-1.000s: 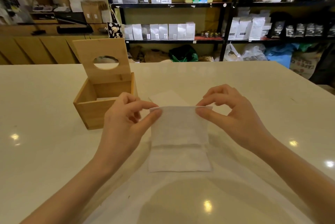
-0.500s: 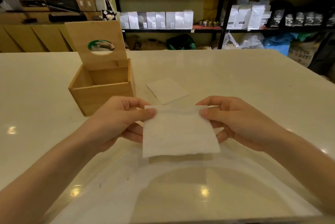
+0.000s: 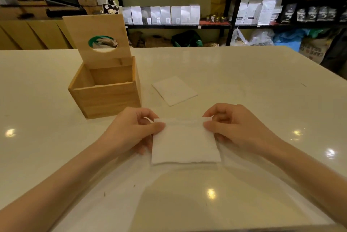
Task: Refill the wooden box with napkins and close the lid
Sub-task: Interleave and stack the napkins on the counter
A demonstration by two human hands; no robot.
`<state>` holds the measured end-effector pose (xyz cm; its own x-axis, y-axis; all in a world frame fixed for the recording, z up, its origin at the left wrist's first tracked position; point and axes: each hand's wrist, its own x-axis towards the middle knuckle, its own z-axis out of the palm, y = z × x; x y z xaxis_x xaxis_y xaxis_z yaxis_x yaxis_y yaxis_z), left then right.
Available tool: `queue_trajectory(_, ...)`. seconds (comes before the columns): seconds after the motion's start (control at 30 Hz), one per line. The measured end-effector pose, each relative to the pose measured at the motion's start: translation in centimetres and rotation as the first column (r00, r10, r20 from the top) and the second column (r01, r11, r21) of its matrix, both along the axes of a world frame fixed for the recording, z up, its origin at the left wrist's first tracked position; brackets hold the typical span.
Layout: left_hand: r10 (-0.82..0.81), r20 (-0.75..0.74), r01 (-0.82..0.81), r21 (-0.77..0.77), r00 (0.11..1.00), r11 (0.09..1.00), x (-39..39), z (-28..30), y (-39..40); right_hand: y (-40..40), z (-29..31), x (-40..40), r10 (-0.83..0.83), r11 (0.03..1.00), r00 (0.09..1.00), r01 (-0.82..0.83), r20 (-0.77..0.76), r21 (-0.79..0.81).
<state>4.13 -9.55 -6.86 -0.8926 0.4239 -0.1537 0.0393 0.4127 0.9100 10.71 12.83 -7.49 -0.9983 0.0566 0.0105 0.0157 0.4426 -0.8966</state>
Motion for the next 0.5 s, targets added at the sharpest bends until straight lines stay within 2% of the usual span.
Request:
queue_trajectory(0.13, -0.035, -0.349, -0.053, -0.239, 0.936, 0.970, -0.1, -0.5, -0.1, -0.2, -0.3, 0.1, -0.037, 0.963, 0.991, 0.069, -0.126, 0.261)
queue_trajectory(0.3, -0.164, -0.579, -0.102, -0.399, 0.798, 0.911, 1.0, -0.6, -0.1, -0.4, -0.3, 1.0, 0.072, 0.831, 0.980, 0.044, -0.184, 0.555)
queue_trajectory(0.4, -0.373, -0.626, 0.016, -0.499, 0.685, 0.867, 1.7, -0.6, -0.3, -0.7, -0.1, 1.6, 0.193, 0.747, 0.961, -0.013, -0.199, 0.665)
queue_trajectory(0.5, -0.589, -0.539, 0.138, -0.656, 0.602, 0.742, 2.2, -1.2, -0.4, -0.9, -0.6, 2.1, 0.308, 0.590, 0.950, -0.146, -0.054, 0.794)
